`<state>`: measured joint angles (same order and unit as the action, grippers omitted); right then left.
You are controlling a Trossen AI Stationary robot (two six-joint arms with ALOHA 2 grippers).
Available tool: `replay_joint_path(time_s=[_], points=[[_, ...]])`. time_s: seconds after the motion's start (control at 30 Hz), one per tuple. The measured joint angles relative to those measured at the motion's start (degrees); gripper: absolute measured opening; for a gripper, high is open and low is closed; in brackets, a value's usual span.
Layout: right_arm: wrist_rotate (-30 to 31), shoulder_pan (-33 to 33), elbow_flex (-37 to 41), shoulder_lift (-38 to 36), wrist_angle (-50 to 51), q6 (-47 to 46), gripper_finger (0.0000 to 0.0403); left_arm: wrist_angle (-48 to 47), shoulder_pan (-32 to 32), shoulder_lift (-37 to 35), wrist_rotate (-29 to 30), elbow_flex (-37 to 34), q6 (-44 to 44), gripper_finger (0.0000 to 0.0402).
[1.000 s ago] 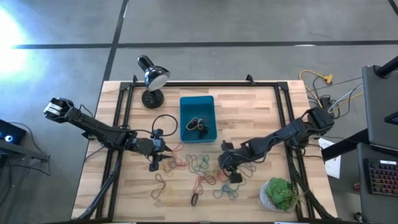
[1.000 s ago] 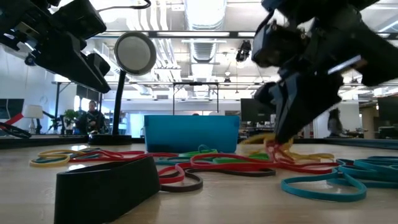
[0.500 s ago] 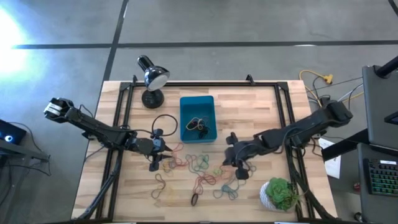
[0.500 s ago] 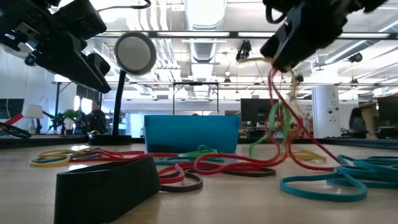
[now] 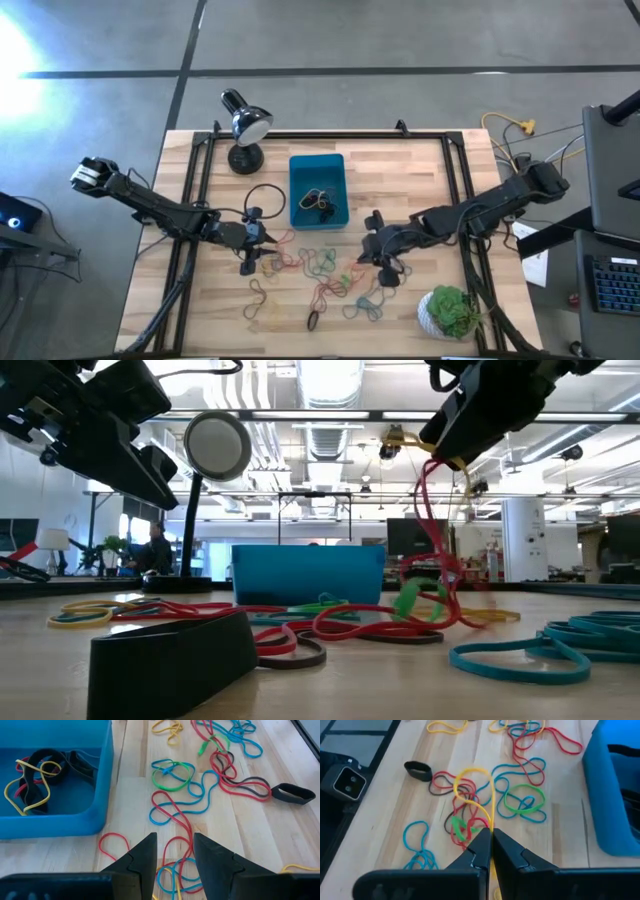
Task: Pick and place rubber bands into bin
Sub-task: Put the yellow rubber band into the blue bin
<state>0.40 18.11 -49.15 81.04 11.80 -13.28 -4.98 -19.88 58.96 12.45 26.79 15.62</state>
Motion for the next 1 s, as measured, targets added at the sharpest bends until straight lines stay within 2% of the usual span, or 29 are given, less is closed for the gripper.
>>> replay_joint_path(time_s=[0.5, 0.7, 0.9, 1.0], points=[[-1.32, 0.02, 0.17, 0.63, 1.49, -2.01, 0.0009, -0.01, 0.00, 0.00, 0.00, -0.11, 0.01, 0.0112], [-1.55, 0.00, 0.67, 5.48, 7.01, -5.91, 0.0008, -0.01, -0.02, 0.00, -0.01, -0.18, 0.10, 0.0112], [6.87, -0.17, 0.70, 10.30, 10.50, -8.73, 0.0008, 0.01, -0.02, 0.00, -0.01, -0.35, 0.09, 0.0112], [7.51, -0.95, 0.68, 11.72, 11.21, -9.89, 0.0009, -0.01, -0.02, 0.00, -0.01, -0.51, 0.16, 0.0112]])
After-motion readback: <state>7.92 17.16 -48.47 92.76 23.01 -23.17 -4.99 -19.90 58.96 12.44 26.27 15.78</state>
